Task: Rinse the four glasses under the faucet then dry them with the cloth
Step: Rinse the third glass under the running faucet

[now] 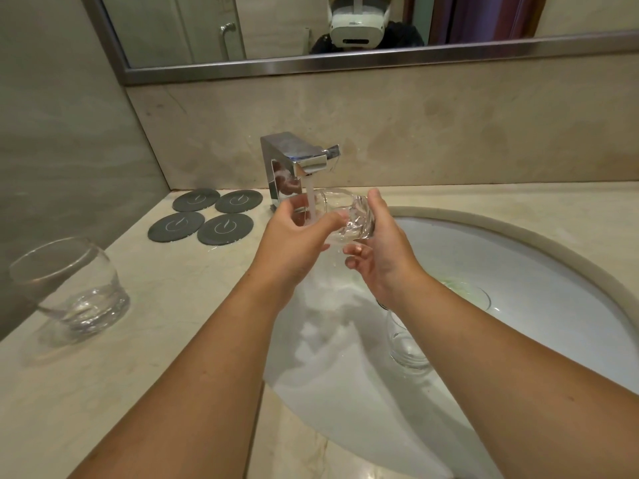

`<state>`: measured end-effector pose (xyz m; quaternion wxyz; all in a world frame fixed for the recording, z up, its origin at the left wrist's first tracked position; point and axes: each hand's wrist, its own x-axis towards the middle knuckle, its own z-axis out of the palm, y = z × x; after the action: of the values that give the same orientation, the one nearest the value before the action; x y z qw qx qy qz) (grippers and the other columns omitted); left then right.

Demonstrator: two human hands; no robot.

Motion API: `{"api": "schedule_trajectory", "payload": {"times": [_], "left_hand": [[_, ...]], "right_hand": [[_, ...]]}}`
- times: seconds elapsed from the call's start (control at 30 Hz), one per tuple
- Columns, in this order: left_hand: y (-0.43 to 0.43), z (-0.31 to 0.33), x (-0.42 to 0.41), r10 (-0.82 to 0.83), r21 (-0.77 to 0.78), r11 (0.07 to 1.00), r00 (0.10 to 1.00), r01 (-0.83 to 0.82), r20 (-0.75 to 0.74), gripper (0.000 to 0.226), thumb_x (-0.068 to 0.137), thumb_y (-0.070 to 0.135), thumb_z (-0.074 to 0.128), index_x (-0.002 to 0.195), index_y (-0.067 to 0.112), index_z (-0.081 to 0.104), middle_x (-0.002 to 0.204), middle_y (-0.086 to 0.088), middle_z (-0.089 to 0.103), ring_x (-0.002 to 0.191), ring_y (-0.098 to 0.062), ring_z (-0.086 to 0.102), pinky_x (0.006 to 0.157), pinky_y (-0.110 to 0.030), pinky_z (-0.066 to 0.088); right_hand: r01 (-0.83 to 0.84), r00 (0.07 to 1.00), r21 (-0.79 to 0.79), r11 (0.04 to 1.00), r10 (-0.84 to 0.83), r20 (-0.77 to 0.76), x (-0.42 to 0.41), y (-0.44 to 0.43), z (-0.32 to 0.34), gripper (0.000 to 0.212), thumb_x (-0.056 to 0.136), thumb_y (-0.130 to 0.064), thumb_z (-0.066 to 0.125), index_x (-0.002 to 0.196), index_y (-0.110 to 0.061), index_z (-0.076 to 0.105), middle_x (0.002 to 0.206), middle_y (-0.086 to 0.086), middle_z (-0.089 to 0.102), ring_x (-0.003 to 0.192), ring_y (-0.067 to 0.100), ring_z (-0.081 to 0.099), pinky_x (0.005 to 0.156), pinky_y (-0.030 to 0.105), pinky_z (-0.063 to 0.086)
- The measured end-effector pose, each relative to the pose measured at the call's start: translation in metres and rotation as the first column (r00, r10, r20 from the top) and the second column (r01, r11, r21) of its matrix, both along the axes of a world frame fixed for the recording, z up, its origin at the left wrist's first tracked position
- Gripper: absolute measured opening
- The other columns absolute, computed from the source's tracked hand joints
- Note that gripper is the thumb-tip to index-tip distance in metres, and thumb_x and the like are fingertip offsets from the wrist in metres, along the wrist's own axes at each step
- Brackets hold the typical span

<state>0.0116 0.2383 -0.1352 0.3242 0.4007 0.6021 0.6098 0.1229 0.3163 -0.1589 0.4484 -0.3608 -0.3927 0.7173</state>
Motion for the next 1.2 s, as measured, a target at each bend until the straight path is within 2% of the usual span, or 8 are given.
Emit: {"api": "schedule_trajectory", "payload": {"times": [0.27, 0.37, 0.53, 0.67, 0.8, 0.97, 1.1, 1.2], "left_hand": [[0.0016, -0.0039, 0.0003, -0.071, -0.056, 0.996, 0.993, 0.076, 0.093, 0.093, 0.056, 0.057, 0.090, 0.139, 0.029, 0.057, 0.127, 0.005, 0.075, 0.117, -0.015, 0.072, 0.094, -0.036, 0.056], [0.0017, -0.0028, 0.0010, -0.014, -0.112, 0.993, 0.994, 0.027, 0.111, 0.069, 0.077, 0.059, 0.090, 0.128, 0.026, 0.059, 0.129, 0.000, 0.073, 0.099, -0.020, 0.073, 0.086, -0.033, 0.060], [0.0016, -0.0015, -0.0028, 0.042, -0.038, 0.998, 0.999, -0.042, 0.023, 0.052, 0.086, 0.042, 0.088, 0.129, 0.022, 0.065, 0.121, 0.006, 0.075, 0.109, -0.009, 0.074, 0.079, -0.029, 0.058], [-0.0003, -0.0014, -0.0024, 0.035, 0.004, 0.999, 0.998, -0.034, -0.055, 0.075, 0.062, 0.052, 0.087, 0.131, 0.033, 0.065, 0.125, 0.009, 0.075, 0.116, -0.011, 0.072, 0.087, -0.035, 0.059], [0.0020, -0.0048, -0.0031, -0.025, 0.005, 1.000, 1.000, 0.025, -0.018, 0.080, 0.054, 0.042, 0.086, 0.130, 0.033, 0.063, 0.123, 0.007, 0.076, 0.118, -0.016, 0.073, 0.101, -0.042, 0.057], [0.0015, -0.0048, 0.0010, -0.067, -0.098, 0.993, 0.996, 0.072, 0.051, 0.093, 0.062, 0.068, 0.087, 0.141, 0.029, 0.057, 0.127, 0.007, 0.075, 0.109, -0.011, 0.071, 0.082, -0.032, 0.053], [0.0019, -0.0043, -0.0004, 0.005, -0.126, 0.992, 0.996, 0.006, 0.092, 0.065, 0.085, 0.055, 0.085, 0.134, 0.018, 0.062, 0.122, -0.001, 0.075, 0.092, -0.016, 0.075, 0.076, -0.029, 0.057], [0.0027, -0.0021, -0.0014, 0.028, -0.056, 0.998, 0.997, -0.024, 0.073, 0.055, 0.084, 0.043, 0.089, 0.128, 0.020, 0.065, 0.120, 0.003, 0.075, 0.105, -0.009, 0.075, 0.078, -0.029, 0.057]], "right_hand": [[0.062, 0.996, 0.007, 0.998, -0.061, -0.065, 0.0013, -0.0018, 0.0012, 0.022, 0.098, -0.032, 0.066, 0.109, -0.012, 0.068, 0.076, 0.005, 0.061, 0.046, 0.014, 0.046, 0.047, 0.027, 0.034], [0.076, 0.995, 0.051, 0.996, -0.073, -0.066, 0.0004, -0.0008, 0.0016, 0.015, 0.098, -0.026, 0.063, 0.105, -0.013, 0.067, 0.076, 0.004, 0.060, 0.047, 0.014, 0.046, 0.049, 0.029, 0.035], [0.024, 1.000, 0.041, 0.999, -0.024, -0.005, -0.0013, 0.0006, 0.0001, 0.037, 0.100, -0.039, 0.059, 0.121, -0.010, 0.069, 0.092, 0.005, 0.072, 0.055, 0.018, 0.055, 0.051, 0.029, 0.040], [-0.034, 0.999, -0.035, 0.999, 0.034, 0.016, -0.0001, -0.0017, 0.0009, 0.048, 0.100, -0.060, 0.060, 0.117, -0.017, 0.073, 0.085, 0.000, 0.070, 0.050, 0.013, 0.050, 0.048, 0.028, 0.036], [0.010, 0.999, -0.032, 0.999, -0.011, -0.034, 0.0007, -0.0030, 0.0010, 0.038, 0.101, -0.042, 0.065, 0.119, -0.008, 0.069, 0.083, 0.008, 0.062, 0.048, 0.013, 0.047, 0.046, 0.027, 0.035], [0.055, 0.997, 0.001, 0.998, -0.055, -0.045, -0.0002, -0.0008, 0.0014, 0.020, 0.098, -0.031, 0.065, 0.106, -0.012, 0.064, 0.079, 0.011, 0.051, 0.047, 0.015, 0.044, 0.048, 0.028, 0.033], [0.055, 0.998, 0.082, 0.995, -0.053, -0.018, -0.0014, 0.0012, -0.0016, 0.020, 0.097, -0.028, 0.065, 0.112, -0.015, 0.066, 0.086, 0.006, 0.063, 0.052, 0.017, 0.049, 0.049, 0.029, 0.039], [0.028, 0.999, 0.055, 0.998, -0.027, -0.023, -0.0028, 0.0024, -0.0027, 0.040, 0.097, -0.043, 0.067, 0.124, -0.013, 0.068, 0.101, 0.006, 0.071, 0.057, 0.018, 0.056, 0.051, 0.029, 0.042]]}}
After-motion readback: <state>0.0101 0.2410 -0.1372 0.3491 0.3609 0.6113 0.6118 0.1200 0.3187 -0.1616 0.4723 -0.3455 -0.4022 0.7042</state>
